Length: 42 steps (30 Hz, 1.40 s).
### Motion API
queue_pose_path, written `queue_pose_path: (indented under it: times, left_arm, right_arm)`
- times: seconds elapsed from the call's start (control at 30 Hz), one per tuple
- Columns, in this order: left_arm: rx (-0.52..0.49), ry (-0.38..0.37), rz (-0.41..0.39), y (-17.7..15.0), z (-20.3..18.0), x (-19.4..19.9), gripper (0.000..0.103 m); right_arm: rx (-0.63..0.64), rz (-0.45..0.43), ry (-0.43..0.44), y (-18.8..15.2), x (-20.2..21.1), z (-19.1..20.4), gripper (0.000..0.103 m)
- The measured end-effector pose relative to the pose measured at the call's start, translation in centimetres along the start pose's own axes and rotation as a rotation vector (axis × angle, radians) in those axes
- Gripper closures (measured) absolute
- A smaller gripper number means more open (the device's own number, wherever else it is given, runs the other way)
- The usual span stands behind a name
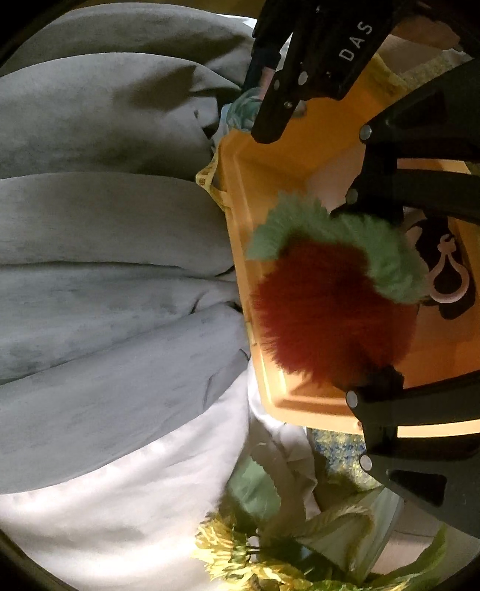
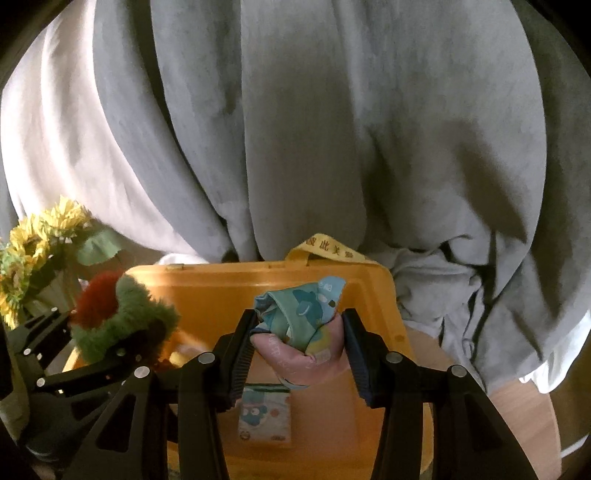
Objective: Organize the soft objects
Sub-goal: 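Open both tools to drop the plush and cloth into the crate, then move both tools back toward the frog, heart and towel on the cloth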
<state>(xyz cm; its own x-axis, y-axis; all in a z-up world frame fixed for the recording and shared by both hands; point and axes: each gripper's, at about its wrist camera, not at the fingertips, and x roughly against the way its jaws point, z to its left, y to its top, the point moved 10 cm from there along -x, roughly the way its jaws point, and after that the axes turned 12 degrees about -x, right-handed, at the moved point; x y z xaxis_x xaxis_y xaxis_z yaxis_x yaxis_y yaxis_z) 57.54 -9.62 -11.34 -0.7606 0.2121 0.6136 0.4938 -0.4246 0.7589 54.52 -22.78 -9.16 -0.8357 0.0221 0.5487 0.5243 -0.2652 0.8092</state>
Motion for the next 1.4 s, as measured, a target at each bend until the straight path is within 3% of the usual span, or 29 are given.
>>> queue_pose_path:
  times: [0.13, 0.3, 0.63, 1.07, 1.4]
  left_arm:
    - [-0.001, -0.004, -0.003, 0.0, 0.0, 0.0, 0.039]
    - [-0.004, -0.005, -0.021, 0.3, -0.1, 0.9, 0.026]
    - [0.015, 0.036, -0.118, 1.7, 0.1, 6.2, 0.01]
    - [-0.019, 0.067, -0.231, 1.6, -1.7, 13.2, 0.006]
    - [-0.056, 0.005, -0.255, 0.2, -5.4, 16.6, 0.006]
  right_arm:
    - [-0.005, -0.003, -0.013, 0.0, -0.3, -0.4, 0.035]
    - [-0.008, -0.028, -0.029, 0.3, 0.4, -0.7, 0.035]
    - [-0.034, -0.138, -0.071, 1.6, 5.2, -1.6, 0.021]
    - [-0.083, -0.281, -0.131, 1.8, 13.1, -3.9, 0.015]
    - [-0.107, -0.3, -0.194, -0.3, 17.5, -6.2, 0.015]
